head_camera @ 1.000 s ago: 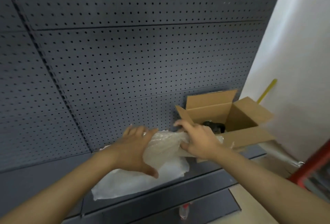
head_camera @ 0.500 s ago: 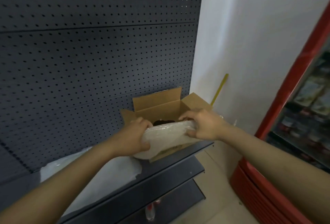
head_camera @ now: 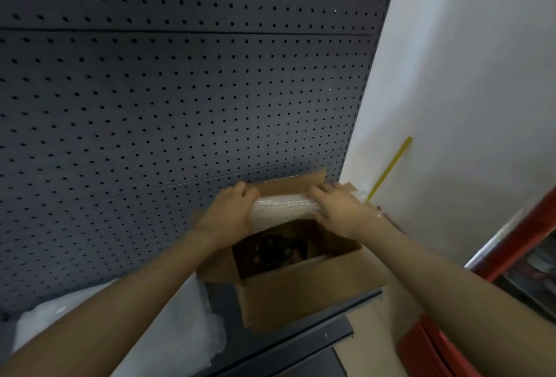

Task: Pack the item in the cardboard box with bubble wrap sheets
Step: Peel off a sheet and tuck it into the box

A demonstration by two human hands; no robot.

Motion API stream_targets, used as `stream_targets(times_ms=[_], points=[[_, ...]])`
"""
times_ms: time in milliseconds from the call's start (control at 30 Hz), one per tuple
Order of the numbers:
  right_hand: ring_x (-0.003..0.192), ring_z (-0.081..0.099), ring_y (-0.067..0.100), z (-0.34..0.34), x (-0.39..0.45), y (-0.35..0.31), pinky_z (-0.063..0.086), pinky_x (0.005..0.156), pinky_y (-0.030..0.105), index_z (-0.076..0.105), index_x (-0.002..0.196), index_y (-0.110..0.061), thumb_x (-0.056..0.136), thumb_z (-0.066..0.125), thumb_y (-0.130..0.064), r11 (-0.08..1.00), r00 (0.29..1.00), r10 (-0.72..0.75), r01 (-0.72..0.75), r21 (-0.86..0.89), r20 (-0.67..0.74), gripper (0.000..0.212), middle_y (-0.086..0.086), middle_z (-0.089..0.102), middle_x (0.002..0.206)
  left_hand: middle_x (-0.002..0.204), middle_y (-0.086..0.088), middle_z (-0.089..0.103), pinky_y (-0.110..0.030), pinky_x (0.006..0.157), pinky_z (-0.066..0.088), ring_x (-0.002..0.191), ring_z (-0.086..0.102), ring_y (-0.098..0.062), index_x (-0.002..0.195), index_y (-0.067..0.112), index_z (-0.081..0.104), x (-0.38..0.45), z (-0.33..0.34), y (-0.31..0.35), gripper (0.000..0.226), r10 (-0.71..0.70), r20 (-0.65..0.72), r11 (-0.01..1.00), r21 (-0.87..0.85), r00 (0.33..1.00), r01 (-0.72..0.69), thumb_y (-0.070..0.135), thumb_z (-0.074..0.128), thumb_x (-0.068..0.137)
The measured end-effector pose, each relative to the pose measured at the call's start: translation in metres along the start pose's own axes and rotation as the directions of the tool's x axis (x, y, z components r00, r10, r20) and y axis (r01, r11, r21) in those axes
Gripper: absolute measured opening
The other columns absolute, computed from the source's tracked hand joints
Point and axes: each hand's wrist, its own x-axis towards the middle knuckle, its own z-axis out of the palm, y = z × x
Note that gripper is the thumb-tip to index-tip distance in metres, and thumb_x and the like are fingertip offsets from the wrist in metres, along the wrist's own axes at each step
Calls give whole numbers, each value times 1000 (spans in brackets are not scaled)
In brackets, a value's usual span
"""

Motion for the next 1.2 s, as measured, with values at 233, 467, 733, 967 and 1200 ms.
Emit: stream_targets(times_ms=[233, 467, 733, 967, 1200], points=[[107, 55, 32, 33, 37, 14, 45, 84, 39, 41, 129, -19, 94, 46, -25, 999, 990, -20, 14, 43, 140, 35, 10, 57, 119, 125, -6, 45, -32, 97, 41, 115, 44, -25, 122, 18, 48, 27, 44, -23, 39, -31, 92, 996, 85, 995, 23, 12, 59, 84], [100, 60, 33, 57, 81, 30, 46, 78, 37, 32, 138, -26, 96, 43, -23, 995, 969, -101, 102, 7, 224, 43, 12, 62, 114, 133, -8, 44, -34, 100, 37, 122, 43, -26, 134, 16, 43, 37, 67, -26, 53, -182, 170, 980, 109, 969, 165, 11, 59, 83], [101, 61, 28, 95, 110, 47, 42, 97, 53, 32, 134, -32, 96, 41, -32, 983, 962, -182, 179, 34, 205, 39, 4, 65, 113, 134, -8, 44, -33, 100, 37, 122, 43, -27, 136, 18, 39, 50, 83, -20, 58, -316, 215, 946, 145, 924, 290, 5, 57, 83], [97, 63, 27, 108, 116, 55, 52, 78, 37, 40, 135, -23, 94, 45, -26, 965, 953, -251, 233, 116, 168, 42, 6, 65, 113, 143, -7, 37, -36, 111, 26, 131, 35, -26, 146, 16, 28, 52, 90, -15, 68, -303, 242, 947, 186, 922, 263, 26, 57, 86], [97, 63, 26, 116, 121, 56, 53, 80, 37, 43, 132, -22, 92, 47, -21, 974, 951, -226, 214, 79, 211, 41, 8, 64, 112, 145, -5, 38, -34, 110, 25, 130, 37, -24, 147, 17, 28, 61, 103, -11, 61, -236, 225, 962, 190, 945, 195, 31, 50, 92]])
